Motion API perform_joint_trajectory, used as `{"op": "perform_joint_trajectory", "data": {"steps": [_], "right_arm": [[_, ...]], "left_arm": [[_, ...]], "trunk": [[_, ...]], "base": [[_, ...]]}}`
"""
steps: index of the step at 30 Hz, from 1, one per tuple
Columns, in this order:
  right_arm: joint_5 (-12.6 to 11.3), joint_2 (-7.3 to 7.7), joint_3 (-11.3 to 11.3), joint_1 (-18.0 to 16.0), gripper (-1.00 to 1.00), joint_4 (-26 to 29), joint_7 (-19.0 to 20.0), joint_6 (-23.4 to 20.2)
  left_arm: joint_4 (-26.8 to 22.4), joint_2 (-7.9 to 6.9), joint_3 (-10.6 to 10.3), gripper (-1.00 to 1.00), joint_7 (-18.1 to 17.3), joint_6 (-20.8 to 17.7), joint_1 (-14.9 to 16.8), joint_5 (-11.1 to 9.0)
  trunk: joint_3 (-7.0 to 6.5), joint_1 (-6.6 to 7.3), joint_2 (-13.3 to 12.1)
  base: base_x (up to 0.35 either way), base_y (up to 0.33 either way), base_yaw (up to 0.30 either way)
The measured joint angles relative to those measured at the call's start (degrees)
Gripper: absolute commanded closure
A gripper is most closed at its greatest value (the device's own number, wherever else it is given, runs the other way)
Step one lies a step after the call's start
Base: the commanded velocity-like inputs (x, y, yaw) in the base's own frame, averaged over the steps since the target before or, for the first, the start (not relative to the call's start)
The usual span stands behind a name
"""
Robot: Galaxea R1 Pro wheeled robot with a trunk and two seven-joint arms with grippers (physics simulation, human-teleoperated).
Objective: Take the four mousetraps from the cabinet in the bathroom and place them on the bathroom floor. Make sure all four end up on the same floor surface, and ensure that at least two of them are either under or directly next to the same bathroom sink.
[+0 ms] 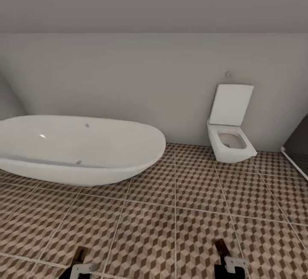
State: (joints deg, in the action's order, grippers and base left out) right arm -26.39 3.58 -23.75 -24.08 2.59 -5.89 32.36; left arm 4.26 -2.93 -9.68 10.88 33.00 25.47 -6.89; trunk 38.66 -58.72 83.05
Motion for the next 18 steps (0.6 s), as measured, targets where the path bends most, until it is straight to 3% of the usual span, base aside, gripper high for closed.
{"op": "perform_joint_trajectory", "data": {"steps": [8, 18], "right_arm": [[0.0, -0.02, 0.0, 0.0, 1.00, 0.0, 0.0, 0.0], [0.0, 0.00, 0.0, 0.0, 1.00, 0.0, 0.0, 0.0]], "left_arm": [[0.0, 0.00, 0.0, 1.00, 0.0, 0.0, 0.0, 0.0], [0.0, 0.00, 0.0, 1.00, 0.0, 0.0, 0.0, 0.0]], "trunk": [[0.17, 0.00, 0.0], [0.38, 0.01, 0.0]], "base": [[0.072, 0.140, 0.262], [0.177, 0.018, 0.262]]}}
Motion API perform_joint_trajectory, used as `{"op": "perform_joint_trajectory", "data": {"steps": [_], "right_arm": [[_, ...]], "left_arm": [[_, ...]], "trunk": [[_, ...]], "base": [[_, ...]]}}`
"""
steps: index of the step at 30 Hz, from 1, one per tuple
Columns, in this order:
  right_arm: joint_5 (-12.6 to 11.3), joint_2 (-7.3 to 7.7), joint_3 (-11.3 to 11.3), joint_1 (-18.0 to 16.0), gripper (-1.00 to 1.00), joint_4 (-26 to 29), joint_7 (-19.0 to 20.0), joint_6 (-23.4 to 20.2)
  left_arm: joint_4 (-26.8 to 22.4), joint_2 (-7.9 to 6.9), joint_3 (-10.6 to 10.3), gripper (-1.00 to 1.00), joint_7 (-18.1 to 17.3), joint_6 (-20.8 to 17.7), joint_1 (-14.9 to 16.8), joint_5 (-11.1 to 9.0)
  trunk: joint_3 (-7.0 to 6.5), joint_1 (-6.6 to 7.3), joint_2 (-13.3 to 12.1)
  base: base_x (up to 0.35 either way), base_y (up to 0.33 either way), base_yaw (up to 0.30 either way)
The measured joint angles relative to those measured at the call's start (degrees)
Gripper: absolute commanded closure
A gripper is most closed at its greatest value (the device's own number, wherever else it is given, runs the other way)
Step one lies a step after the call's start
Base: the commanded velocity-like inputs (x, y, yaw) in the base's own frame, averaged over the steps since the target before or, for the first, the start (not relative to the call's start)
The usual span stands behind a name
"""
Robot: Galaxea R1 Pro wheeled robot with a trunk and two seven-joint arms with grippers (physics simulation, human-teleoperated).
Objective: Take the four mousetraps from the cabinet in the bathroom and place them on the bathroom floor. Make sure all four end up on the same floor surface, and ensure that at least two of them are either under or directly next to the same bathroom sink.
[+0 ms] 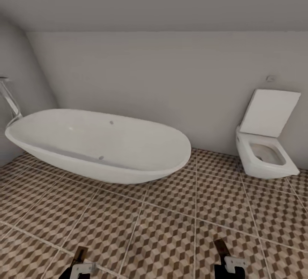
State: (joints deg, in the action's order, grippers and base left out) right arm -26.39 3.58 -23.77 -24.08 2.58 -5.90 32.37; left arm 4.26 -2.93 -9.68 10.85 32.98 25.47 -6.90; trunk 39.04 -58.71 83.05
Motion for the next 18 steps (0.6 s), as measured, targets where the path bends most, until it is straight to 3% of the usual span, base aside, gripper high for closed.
{"op": "perform_joint_trajectory", "data": {"steps": [6, 18], "right_arm": [[0.0, 0.00, 0.0, 0.0, 1.00, 0.0, 0.0, 0.0], [0.0, 0.00, 0.0, 0.0, 1.00, 0.0, 0.0, 0.0]], "left_arm": [[0.0, 0.00, 0.0, 1.00, 0.0, 0.0, 0.0, 0.0], [0.0, 0.00, 0.0, 1.00, 0.0, 0.0, 0.0, 0.0]], "trunk": [[0.13, 0.00, 0.0], [0.38, -0.02, 0.0]], "base": [[0.164, 0.043, 0.262], [0.009, 0.268, 0.262]]}}
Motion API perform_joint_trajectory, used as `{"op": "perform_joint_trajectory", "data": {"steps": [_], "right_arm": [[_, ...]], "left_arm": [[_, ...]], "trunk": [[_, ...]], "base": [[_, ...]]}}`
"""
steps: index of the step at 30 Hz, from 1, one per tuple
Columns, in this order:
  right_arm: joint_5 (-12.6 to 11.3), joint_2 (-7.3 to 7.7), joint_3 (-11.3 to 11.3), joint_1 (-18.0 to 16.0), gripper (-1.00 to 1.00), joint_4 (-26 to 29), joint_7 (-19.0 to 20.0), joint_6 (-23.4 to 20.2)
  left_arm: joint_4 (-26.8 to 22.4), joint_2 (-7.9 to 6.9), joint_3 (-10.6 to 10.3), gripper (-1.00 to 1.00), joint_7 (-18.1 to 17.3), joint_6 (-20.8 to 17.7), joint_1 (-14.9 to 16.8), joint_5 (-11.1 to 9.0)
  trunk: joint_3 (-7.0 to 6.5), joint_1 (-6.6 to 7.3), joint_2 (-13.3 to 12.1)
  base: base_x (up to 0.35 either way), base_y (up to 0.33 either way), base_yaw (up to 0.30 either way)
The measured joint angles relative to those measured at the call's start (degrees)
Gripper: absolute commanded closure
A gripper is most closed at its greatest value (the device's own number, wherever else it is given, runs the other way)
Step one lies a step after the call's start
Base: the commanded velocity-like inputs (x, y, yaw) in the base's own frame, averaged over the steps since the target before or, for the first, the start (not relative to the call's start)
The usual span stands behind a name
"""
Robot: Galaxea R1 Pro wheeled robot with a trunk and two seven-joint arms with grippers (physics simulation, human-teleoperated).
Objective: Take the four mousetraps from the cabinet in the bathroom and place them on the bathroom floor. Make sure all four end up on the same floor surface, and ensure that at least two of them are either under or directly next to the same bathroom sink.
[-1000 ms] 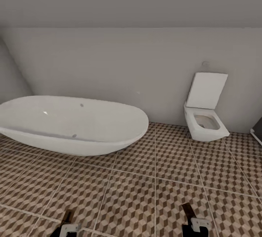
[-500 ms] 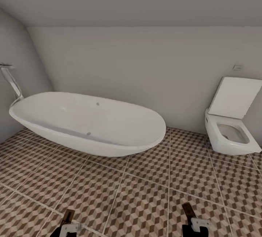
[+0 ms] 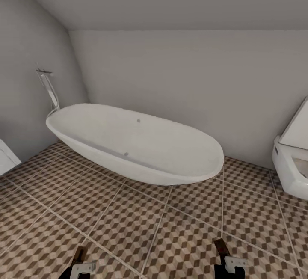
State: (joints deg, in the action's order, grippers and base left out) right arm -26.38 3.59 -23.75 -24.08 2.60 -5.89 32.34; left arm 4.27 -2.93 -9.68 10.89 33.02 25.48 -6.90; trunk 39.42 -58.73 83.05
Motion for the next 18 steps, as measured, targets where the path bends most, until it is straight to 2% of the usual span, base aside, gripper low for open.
{"op": "perform_joint_trajectory", "data": {"steps": [6, 18], "right_arm": [[0.0, 0.00, 0.0, 0.0, 1.00, 0.0, 0.0, 0.0], [0.0, 0.00, 0.0, 0.0, 1.00, 0.0, 0.0, 0.0]], "left_arm": [[0.0, 0.00, 0.0, 1.00, 0.0, 0.0, 0.0, 0.0], [0.0, 0.00, 0.0, 1.00, 0.0, 0.0, 0.0, 0.0]], "trunk": [[0.13, 0.01, 0.0], [0.38, 0.01, 0.0]], "base": [[0.019, 0.198, 0.262], [0.089, 0.012, 0.262]]}}
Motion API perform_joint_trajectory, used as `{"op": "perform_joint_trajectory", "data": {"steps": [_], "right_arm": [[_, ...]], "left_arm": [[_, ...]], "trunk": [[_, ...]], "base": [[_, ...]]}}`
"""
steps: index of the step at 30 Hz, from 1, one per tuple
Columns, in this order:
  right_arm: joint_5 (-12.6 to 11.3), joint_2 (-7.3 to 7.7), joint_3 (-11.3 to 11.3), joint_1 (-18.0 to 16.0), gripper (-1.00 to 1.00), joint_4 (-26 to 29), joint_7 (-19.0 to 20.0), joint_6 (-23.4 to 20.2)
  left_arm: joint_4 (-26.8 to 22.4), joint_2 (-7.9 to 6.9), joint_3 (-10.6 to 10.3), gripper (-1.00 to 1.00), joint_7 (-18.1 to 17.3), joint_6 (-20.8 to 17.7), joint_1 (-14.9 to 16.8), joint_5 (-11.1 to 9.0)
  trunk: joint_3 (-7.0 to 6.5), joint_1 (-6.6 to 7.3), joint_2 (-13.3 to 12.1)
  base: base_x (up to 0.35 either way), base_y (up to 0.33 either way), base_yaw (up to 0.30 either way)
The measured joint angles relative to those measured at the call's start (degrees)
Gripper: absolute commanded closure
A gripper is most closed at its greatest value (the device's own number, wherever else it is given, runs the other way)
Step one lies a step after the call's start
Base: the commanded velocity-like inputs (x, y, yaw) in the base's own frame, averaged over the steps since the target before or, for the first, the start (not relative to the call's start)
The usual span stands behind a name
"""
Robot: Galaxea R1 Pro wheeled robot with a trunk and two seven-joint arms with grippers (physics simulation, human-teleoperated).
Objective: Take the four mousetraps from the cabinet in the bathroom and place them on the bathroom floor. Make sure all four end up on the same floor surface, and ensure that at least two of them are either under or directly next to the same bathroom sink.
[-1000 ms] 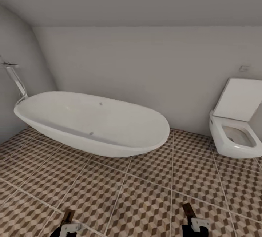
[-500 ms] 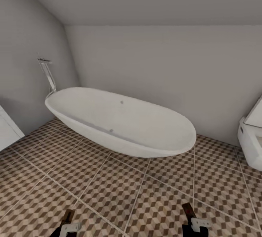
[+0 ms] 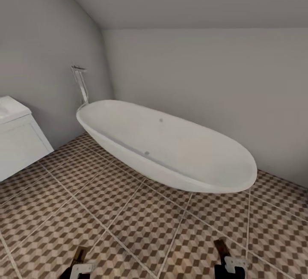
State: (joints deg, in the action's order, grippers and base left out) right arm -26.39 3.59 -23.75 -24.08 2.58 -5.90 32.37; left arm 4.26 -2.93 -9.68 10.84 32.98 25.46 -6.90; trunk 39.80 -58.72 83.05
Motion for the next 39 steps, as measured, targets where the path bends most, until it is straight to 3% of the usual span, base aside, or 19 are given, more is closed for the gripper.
{"op": "perform_joint_trajectory", "data": {"steps": [27, 39], "right_arm": [[0.0, -0.01, 0.0, 0.0, 1.00, 0.0, 0.0, 0.0], [0.0, -0.08, 0.0, 0.0, 1.00, 0.0, 0.0, 0.0]], "left_arm": [[0.0, 0.00, 0.0, 1.00, 0.0, 0.0, 0.0, 0.0], [0.0, 0.00, 0.0, 1.00, 0.0, 0.0, 0.0, 0.0]], "trunk": [[0.57, 0.00, 0.0], [0.85, 0.01, 0.0]], "base": [[0.131, 0.119, 0.262], [0.182, -0.165, 0.261]]}}
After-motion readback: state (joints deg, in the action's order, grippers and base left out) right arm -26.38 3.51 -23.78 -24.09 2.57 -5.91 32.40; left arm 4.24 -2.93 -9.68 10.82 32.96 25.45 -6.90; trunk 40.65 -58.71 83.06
